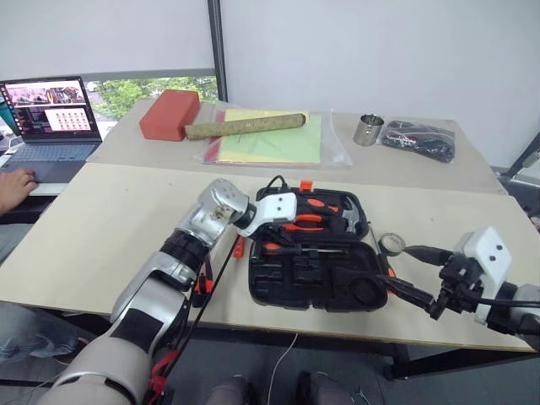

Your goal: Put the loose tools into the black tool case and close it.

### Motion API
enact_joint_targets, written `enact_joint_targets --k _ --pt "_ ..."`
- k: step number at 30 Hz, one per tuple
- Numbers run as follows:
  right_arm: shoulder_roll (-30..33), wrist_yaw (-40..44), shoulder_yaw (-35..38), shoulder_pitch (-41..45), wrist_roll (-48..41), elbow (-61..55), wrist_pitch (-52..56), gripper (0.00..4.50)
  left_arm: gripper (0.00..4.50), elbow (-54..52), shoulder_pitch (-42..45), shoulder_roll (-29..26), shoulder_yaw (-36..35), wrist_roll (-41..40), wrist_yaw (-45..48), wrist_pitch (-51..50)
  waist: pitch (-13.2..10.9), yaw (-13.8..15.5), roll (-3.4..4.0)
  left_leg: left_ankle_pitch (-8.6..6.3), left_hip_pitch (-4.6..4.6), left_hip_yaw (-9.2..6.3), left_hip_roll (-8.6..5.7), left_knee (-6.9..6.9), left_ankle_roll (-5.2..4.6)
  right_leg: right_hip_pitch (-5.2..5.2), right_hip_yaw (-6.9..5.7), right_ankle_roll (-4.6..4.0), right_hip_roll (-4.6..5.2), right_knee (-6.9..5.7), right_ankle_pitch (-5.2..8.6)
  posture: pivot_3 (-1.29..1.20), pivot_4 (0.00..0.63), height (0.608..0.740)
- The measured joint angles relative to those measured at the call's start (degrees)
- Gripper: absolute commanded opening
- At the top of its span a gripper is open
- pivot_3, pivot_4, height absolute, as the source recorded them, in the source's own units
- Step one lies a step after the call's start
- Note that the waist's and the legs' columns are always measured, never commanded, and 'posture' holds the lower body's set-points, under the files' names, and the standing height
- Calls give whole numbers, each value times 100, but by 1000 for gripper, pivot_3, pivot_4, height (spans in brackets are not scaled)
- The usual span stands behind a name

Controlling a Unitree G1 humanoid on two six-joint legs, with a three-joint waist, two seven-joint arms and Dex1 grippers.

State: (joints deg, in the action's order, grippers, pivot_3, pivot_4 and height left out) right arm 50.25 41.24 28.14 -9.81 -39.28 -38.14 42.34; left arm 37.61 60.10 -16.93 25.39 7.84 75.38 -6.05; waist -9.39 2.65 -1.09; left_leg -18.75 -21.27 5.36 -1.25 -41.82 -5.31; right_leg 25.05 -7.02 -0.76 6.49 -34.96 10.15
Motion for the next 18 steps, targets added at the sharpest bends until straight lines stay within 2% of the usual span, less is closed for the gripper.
enact_joint_targets --k 4,8,12,15,18 --pt "-4 -15 -2 5 -33 -9 1 4500 36 126 0 79 102 175 -182 434 1 47 1 -10 9 -1 1 -5 -16 -11 0 7 17 1 -2 0 150 740" --pt "-44 -29 28 -89 -41 -79 4 4500 36 151 -7 89 3 117 -183 405 1 53 1 -14 8 0 0 -8 -23 -11 0 14 22 2 -2 0 150 740" --pt "-250 -223 440 -452 -154 -220 176 4500 1087 -241 -326 -135 -584 -719 373 -365 0 -17 2 -12 -16 1 7 -7 -20 18 1 5 8 -3 -3 0 150 740" --pt "-435 -453 796 -790 -225 -287 385 4500 2279 -991 -481 -543 -1254 -1530 704 -978 -1 -61 3 -9 -17 -2 12 -5 -15 20 -5 -2 -5 -2 2 0 150 740" --pt "-669 -676 819 -1174 -32 -360 397 4500 3432 -1902 -543 -1069 -1699 -2162 980 -1699 2 -80 16 -9 7 -1 3 -1 -11 -4 -4 10 -28 -1 12 0 150 740"
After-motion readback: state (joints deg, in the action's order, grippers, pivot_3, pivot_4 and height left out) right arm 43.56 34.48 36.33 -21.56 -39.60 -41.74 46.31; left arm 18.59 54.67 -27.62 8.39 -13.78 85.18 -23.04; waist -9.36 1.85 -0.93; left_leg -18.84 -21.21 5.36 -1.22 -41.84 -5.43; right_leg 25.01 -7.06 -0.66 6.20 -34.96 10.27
